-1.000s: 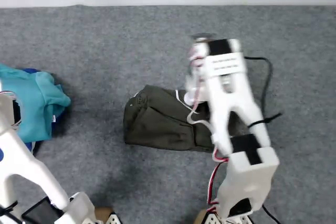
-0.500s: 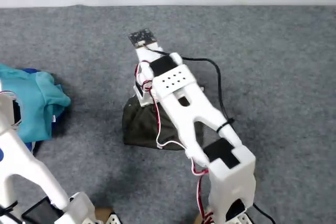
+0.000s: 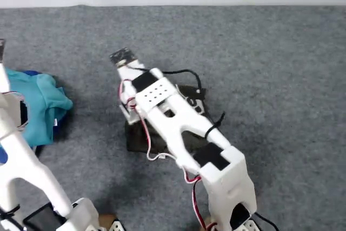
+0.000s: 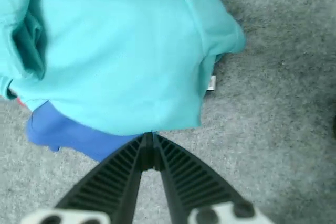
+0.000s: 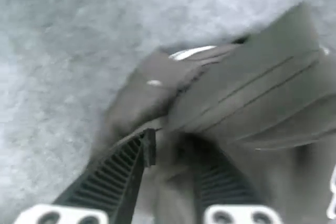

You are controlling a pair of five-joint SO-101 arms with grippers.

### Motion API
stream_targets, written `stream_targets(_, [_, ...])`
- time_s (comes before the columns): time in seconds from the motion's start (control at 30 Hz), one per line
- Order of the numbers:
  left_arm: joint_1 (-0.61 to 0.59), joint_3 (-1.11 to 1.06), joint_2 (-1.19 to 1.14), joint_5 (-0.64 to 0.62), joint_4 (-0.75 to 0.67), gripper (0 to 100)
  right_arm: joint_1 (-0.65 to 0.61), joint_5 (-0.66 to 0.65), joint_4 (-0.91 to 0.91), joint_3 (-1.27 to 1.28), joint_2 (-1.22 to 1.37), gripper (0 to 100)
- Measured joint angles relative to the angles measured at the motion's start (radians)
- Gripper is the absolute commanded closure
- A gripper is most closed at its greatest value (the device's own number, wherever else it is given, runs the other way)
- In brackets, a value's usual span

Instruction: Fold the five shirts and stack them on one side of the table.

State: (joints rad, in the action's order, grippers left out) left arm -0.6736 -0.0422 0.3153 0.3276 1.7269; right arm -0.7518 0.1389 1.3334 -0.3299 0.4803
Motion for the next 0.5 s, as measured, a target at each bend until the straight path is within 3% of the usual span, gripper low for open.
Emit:
stream_targets(0.13, [0.048, 0.0, 0.0, 0.0, 0.0, 99, -0.034, 0.0, 0.13, -0.149, 0.0, 70.7])
stream_targets(0.3, [0.063, 0.0, 0.0, 0.0, -0.005, 99, 0.023, 0.0, 0.316, -0.327, 0.0, 72.0])
stream_targets(0.37, [0.061, 0.0, 0.0, 0.0, -0.011, 99, 0.083, 0.0, 0.381, -0.351, -0.002, 78.1])
stream_targets(0.5, [0.005, 0.0, 0.0, 0.0, -0.014, 99, 0.218, 0.0, 0.417, -0.354, -0.002, 99.6])
